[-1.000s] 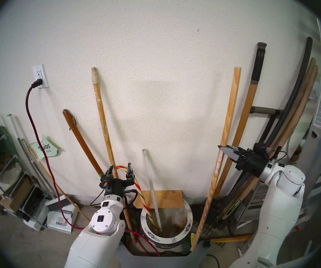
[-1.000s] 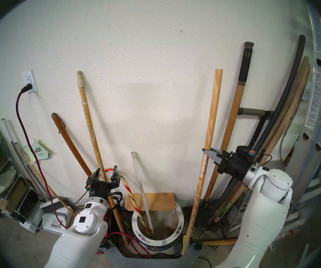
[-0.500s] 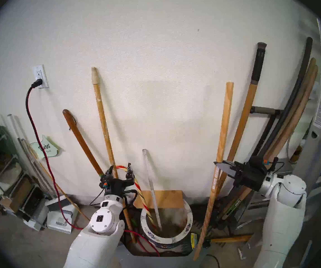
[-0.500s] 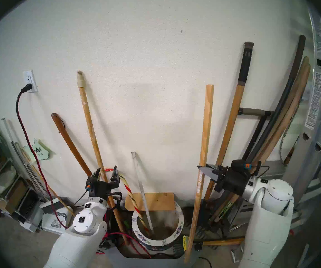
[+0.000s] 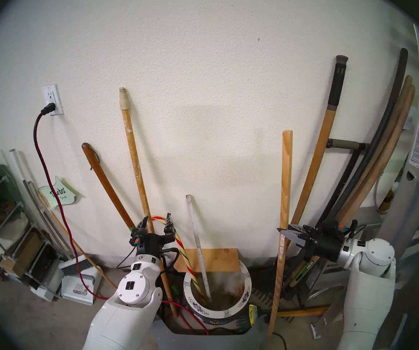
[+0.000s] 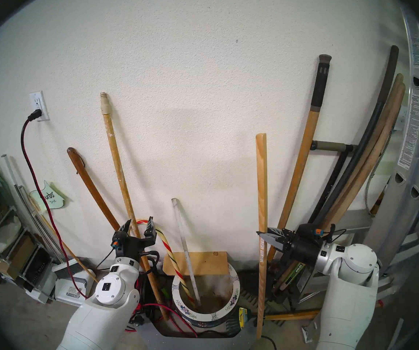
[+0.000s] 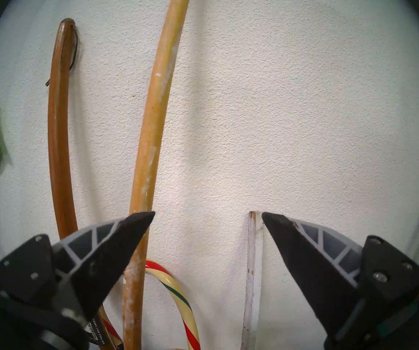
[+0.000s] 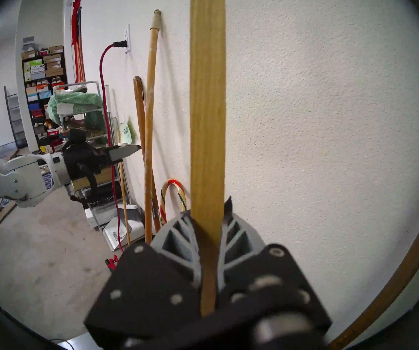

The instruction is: Take wooden sticks or brooms out of the pot

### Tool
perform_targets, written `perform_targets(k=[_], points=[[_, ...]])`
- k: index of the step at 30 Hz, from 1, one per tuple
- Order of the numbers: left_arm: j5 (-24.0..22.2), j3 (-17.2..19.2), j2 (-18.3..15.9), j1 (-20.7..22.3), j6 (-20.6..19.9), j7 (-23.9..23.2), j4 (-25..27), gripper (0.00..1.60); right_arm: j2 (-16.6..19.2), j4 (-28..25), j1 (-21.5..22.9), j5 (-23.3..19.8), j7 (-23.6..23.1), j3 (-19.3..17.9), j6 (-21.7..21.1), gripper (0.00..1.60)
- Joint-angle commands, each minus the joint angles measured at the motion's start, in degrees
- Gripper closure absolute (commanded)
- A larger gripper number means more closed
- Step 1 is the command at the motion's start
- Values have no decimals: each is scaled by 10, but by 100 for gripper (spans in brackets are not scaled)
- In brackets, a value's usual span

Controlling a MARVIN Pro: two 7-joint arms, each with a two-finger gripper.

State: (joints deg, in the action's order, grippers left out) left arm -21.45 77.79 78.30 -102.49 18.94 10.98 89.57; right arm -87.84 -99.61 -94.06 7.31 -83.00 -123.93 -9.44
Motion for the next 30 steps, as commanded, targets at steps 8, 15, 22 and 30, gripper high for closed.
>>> perform_targets(k=[8, 15, 22, 30], points=[[2, 0, 0, 1, 0, 2, 3, 0, -17, 46, 61, 4, 44, 26, 10, 160], [1, 0, 0, 1, 0, 2, 3, 0, -10, 111, 101, 36, 90, 49, 53, 160], [1, 0, 0, 1, 0, 3, 3, 0, -9, 177, 139, 53, 123, 58, 92, 160], [1, -1, 0, 1, 0, 3, 3, 0, -6, 257, 169, 55, 151, 55, 156, 160]])
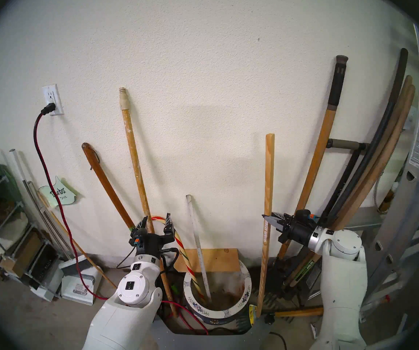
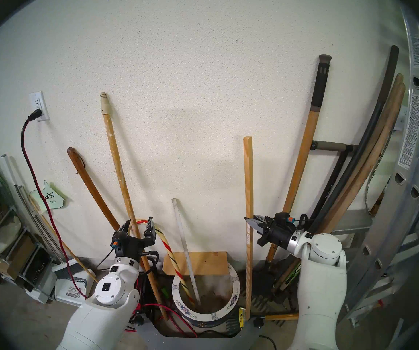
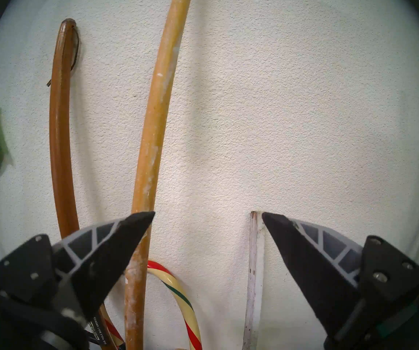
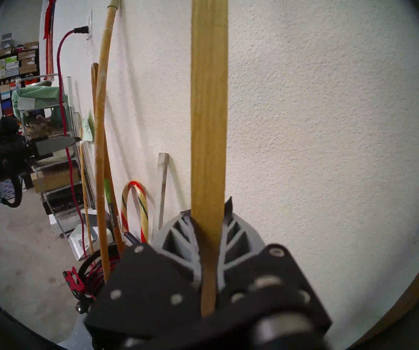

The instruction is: Take wooden sticks or brooms out of the pot

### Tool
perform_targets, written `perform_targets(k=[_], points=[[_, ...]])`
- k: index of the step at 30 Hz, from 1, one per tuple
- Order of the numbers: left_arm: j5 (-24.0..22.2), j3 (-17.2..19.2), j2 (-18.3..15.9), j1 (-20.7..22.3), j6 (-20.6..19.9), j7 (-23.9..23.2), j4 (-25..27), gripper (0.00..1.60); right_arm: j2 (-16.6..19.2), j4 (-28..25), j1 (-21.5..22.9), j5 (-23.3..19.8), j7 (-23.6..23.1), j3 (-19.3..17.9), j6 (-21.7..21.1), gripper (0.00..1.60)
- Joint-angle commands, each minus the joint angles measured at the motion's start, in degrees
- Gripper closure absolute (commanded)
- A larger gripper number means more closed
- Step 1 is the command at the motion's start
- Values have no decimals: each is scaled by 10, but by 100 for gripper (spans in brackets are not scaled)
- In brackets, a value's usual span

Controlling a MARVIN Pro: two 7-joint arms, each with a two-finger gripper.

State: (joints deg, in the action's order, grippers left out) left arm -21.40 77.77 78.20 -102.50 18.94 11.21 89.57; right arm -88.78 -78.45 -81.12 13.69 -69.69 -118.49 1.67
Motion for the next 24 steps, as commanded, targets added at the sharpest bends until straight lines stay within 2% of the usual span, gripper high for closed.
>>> perform_targets(k=[1, 10, 24], points=[[1, 0, 1, 1, 0, 1, 3, 0, 4, 58, 43, -11, 19, -1, 58, 160], [1, -1, 1, 1, 0, 1, 3, 0, 19, 141, 71, -13, 36, -4, 133, 160], [1, -1, 0, 1, 0, 1, 3, 0, 35, 231, 98, -12, 64, -8, 187, 160]])
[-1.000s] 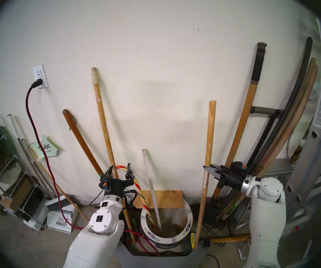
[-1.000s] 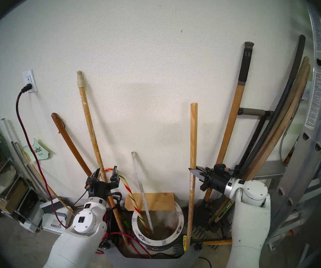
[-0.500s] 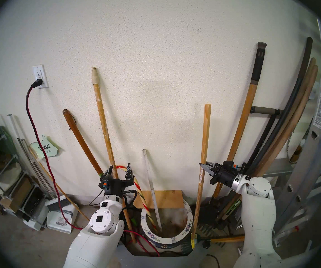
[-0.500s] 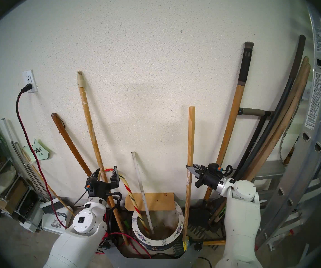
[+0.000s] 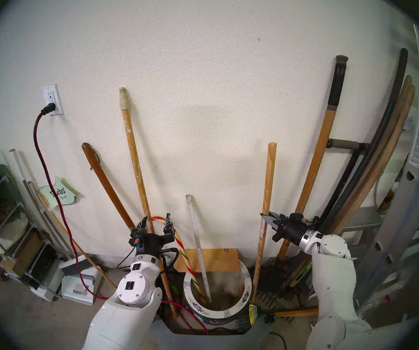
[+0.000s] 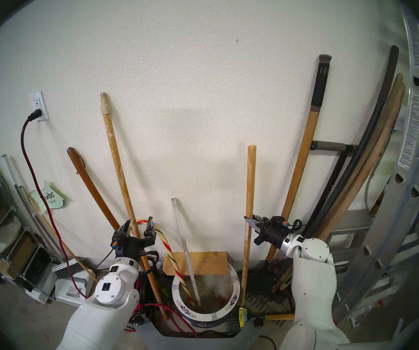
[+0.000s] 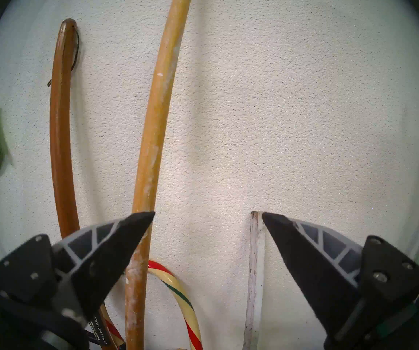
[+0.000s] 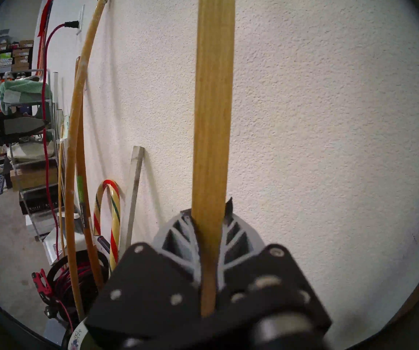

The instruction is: Take wooden sticks or brooms out of the pot

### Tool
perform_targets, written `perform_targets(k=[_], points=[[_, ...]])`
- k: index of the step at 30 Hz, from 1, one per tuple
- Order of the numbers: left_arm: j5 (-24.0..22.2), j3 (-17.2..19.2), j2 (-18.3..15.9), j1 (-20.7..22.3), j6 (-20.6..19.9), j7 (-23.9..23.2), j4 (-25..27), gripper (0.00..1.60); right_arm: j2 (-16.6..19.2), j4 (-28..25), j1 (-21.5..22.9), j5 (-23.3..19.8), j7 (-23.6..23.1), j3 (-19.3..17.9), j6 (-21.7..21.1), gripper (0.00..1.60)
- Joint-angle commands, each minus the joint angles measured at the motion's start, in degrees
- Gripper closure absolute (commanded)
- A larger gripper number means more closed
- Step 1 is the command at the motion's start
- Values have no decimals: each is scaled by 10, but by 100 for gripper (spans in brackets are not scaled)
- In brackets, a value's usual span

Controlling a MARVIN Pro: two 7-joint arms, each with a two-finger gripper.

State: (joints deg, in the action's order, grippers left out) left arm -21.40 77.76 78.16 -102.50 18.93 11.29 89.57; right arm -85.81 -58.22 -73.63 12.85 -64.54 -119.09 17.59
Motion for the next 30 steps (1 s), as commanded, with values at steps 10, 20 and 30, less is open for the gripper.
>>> perform_targets(k=[10, 20, 30], points=[[1, -1, 1, 1, 0, 0, 3, 0, 15, 109, 34, -5, 27, -7, 76, 160], [1, -1, 1, 1, 0, 0, 3, 0, 23, 134, 41, 17, 37, 13, 81, 160], [1, -1, 1, 1, 1, 0, 3, 0, 18, 181, 76, 79, 128, 38, 75, 160]])
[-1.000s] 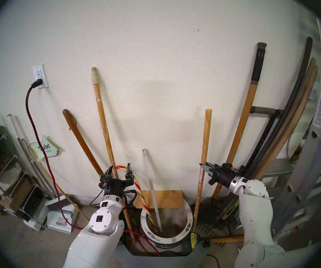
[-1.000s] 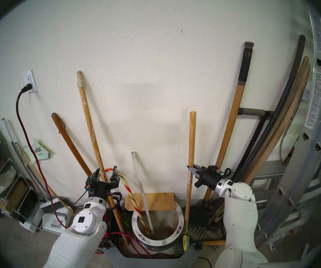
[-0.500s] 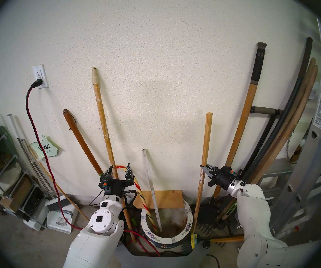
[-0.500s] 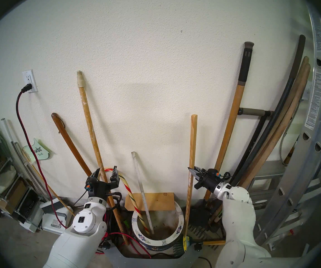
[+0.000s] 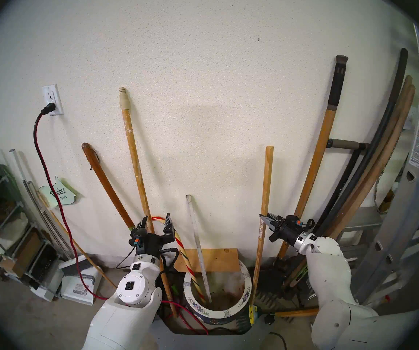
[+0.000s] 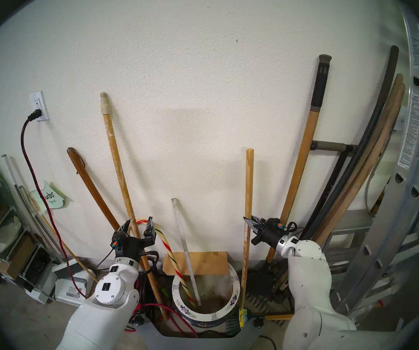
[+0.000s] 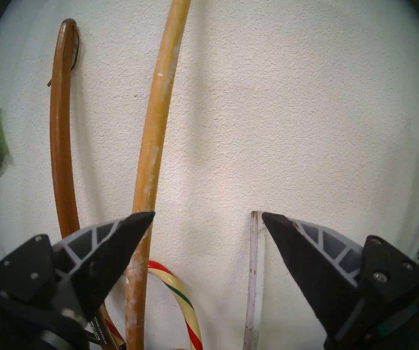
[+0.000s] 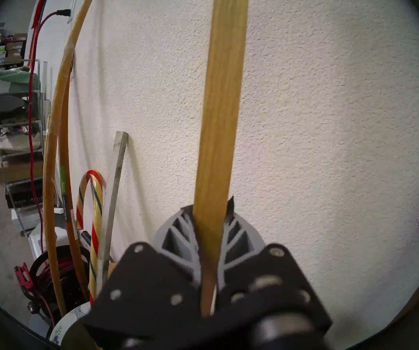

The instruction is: Take wooden sticks or brooms out of the pot

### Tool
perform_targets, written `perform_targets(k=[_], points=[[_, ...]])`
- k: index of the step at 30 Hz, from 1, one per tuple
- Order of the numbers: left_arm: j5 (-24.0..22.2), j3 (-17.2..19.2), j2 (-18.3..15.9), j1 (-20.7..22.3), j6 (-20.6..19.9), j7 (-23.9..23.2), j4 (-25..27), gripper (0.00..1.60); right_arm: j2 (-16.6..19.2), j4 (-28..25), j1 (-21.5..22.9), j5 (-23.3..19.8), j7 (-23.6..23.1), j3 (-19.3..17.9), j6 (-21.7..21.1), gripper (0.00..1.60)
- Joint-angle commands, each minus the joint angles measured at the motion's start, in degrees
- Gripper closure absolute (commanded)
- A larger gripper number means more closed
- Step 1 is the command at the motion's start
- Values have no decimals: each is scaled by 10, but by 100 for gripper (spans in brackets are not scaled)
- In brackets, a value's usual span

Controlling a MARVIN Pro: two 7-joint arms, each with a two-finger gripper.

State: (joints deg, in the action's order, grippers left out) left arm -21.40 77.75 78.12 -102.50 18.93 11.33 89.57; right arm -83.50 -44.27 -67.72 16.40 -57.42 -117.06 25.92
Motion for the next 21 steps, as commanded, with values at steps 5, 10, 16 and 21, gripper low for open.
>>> perform_targets(k=[5, 10, 16, 21], points=[[0, -1, 1, 1, 1, 0, 3, 0, -1, 92, 51, 69, 118, 24, -10, 160], [0, -1, 1, 1, 1, 0, 3, 0, 4, 129, 74, 87, 165, 29, -8, 160], [0, -1, 1, 1, 1, 0, 3, 0, 11, 156, 85, 103, 205, 35, -6, 160], [0, -1, 1, 1, 1, 0, 3, 0, 18, 174, 89, 115, 238, 36, -4, 160]])
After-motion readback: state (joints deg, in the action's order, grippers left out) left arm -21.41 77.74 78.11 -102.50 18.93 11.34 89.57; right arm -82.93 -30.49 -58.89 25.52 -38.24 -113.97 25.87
